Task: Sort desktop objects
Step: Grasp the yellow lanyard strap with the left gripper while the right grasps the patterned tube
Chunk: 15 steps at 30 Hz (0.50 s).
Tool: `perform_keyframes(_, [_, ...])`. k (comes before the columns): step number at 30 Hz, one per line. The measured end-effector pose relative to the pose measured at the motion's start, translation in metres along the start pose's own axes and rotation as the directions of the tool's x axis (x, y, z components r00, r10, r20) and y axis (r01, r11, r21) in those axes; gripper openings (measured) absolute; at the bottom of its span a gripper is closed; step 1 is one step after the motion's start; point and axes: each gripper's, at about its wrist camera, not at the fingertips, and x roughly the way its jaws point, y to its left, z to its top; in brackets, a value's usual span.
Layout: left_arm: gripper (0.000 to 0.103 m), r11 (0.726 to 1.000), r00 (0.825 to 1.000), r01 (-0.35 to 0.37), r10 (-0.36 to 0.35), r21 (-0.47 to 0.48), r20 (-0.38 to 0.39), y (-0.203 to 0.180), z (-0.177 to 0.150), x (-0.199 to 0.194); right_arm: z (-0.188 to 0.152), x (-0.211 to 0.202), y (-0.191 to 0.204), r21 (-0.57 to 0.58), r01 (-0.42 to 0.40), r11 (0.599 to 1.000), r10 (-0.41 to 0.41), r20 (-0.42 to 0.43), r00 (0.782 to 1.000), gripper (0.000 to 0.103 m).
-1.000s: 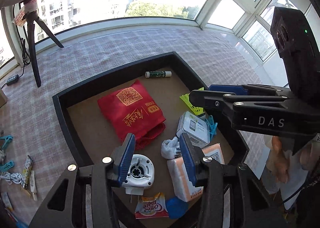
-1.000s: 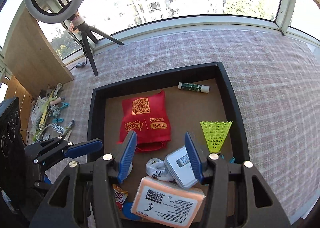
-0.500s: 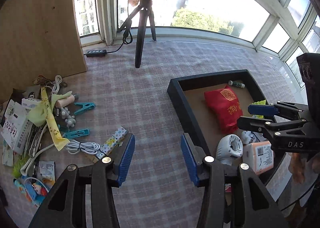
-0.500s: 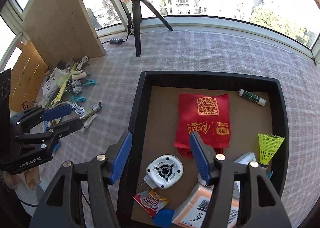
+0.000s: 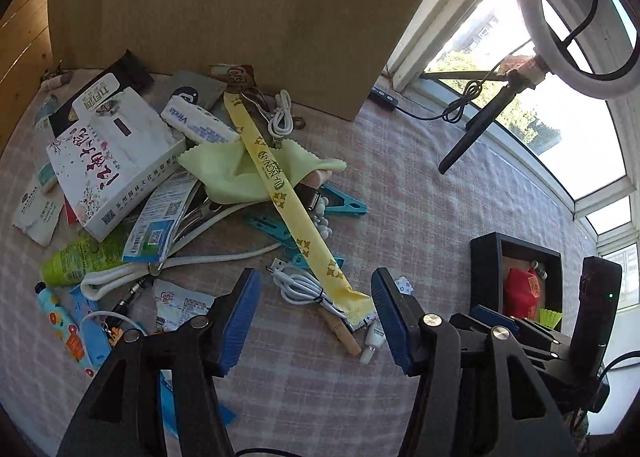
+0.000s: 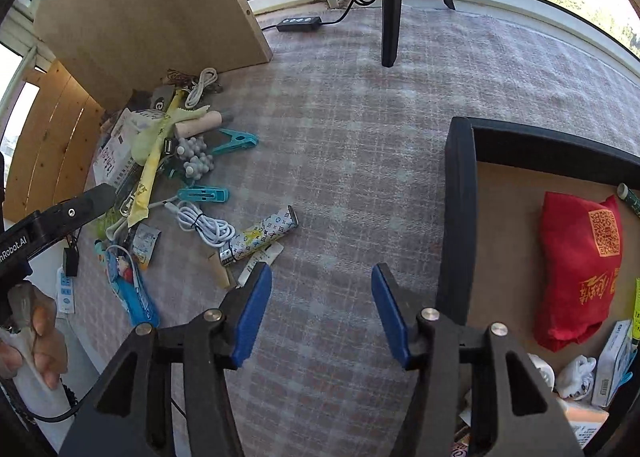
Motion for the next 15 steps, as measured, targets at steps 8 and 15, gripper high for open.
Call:
perform_keyframes(8, [0.056, 1.0, 0.998, 0.014, -0.013, 0.019, -0.056, -0.013, 0.007, 0.027, 0.008, 0.055, 0.012, 0.137, -0.05, 0.989, 0.066, -0.111, 0.992, 0.039])
perform_keyframes(15, [0.061, 1.0, 0.996, 0.015, -0.016, -0.011, -0.087, -0.009, 0.018, 0.042, 0.023, 0.065, 0.026, 0.158, -0.047, 0.986, 0.063, -0.1, 0.993, 0.039])
